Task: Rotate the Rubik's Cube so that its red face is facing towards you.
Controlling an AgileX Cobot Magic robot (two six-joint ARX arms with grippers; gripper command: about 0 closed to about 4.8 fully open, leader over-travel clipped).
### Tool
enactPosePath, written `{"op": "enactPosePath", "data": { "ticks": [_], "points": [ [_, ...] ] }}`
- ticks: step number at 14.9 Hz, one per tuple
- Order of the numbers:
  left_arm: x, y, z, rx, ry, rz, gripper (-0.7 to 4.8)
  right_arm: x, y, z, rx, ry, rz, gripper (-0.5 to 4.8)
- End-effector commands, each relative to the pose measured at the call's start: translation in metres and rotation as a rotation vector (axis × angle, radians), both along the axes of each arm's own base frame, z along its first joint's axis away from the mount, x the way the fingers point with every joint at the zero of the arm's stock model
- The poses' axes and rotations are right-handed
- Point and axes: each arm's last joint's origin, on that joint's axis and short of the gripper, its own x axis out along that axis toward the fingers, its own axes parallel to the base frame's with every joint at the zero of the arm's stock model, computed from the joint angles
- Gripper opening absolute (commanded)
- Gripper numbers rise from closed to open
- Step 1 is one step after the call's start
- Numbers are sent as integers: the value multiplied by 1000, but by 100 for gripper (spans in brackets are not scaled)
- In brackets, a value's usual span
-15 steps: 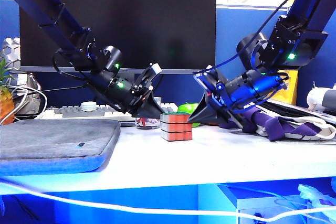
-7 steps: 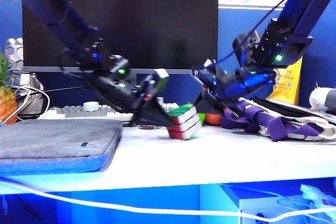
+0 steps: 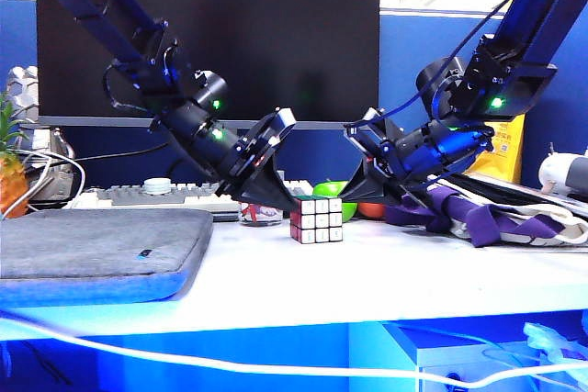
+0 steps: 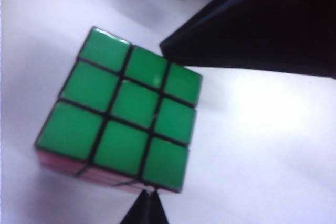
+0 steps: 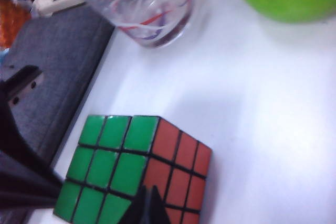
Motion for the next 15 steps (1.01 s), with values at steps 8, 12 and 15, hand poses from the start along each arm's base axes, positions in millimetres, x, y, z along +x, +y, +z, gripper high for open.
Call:
{"op": "enactPosePath", "data": {
  "ticks": [8, 12, 15],
  "points": [
    [-28, 23, 65, 211, -146, -79, -3, -16, -19, 66, -167, -25, -2, -1],
    [-10, 66, 67, 248, -270, -39, -4, -58, 9, 92, -225, 50, 132, -2],
    [9, 75, 65, 156, -419, -24, -5, -83, 58, 95, -280, 47, 220, -2]
  ]
}}
